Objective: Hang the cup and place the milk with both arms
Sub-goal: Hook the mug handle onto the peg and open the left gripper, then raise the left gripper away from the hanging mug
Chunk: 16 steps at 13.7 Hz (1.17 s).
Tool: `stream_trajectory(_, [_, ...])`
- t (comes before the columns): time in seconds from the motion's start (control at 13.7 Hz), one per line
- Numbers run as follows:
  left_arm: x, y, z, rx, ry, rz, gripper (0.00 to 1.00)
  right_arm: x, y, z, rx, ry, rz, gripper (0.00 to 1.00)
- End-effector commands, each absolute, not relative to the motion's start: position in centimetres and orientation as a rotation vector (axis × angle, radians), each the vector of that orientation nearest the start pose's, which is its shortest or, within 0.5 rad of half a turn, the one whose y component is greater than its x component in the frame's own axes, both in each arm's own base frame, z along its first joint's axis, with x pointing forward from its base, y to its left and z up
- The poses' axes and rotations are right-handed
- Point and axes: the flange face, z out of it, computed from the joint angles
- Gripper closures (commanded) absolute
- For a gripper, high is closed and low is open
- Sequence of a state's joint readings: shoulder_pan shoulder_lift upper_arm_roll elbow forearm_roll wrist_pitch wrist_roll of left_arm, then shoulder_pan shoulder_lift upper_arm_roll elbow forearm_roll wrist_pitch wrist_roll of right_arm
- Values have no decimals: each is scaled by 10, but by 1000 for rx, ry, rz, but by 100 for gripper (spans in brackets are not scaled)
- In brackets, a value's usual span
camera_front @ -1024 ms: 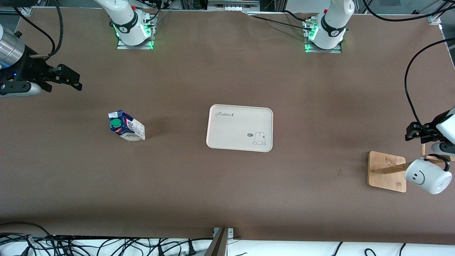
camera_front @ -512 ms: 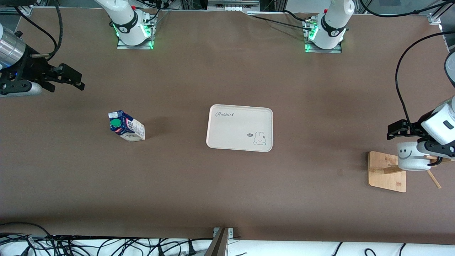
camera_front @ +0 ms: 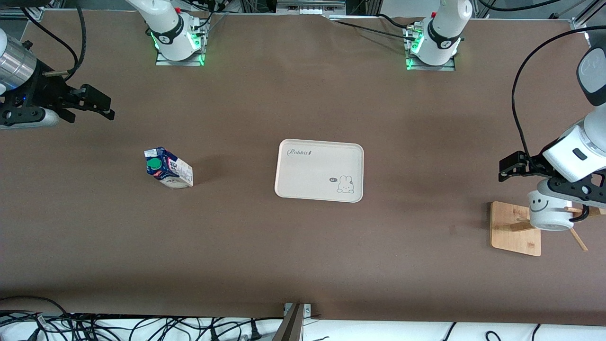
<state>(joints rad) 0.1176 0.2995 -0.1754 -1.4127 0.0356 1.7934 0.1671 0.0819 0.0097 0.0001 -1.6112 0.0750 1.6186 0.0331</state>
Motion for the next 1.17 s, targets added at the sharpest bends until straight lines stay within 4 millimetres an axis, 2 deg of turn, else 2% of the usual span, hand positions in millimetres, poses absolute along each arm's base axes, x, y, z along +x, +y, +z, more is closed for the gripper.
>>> stream_trajectory(0.0, [649,-30,554,-3137,351,-121,0,553,55,612,-3050,-81,-9,0])
stream_trajectory(0.15, [627,-42,562,-3127,281,-109,0,553,55,612,-3050,-81,-9,0])
stream_trajectory(0.37, [587,-28,557,-3157,127,-82,0,553,56,612,-3050,-83,-9,0])
stream_trajectory(0.51, [563,-35,568,-3228,34,-141,0,553,58,612,-3050,-88,-9,0])
stream_trajectory(0.59, [554,-41,580,-3231,10,-166,0,553,59,612,-3049,-90,-8,0])
stream_trajectory(0.8, [552,-41,583,-3226,59,-168,0,552,65,612,-3052,-107,-8,0])
stream_trajectory(0.95, [549,-40,592,-3210,163,-66,0,552,65,612,-3052,-107,-5,0])
stream_trajectory(1.1, [559,-36,602,-3129,236,-70,0,552,65,612,-3052,-107,-8,0])
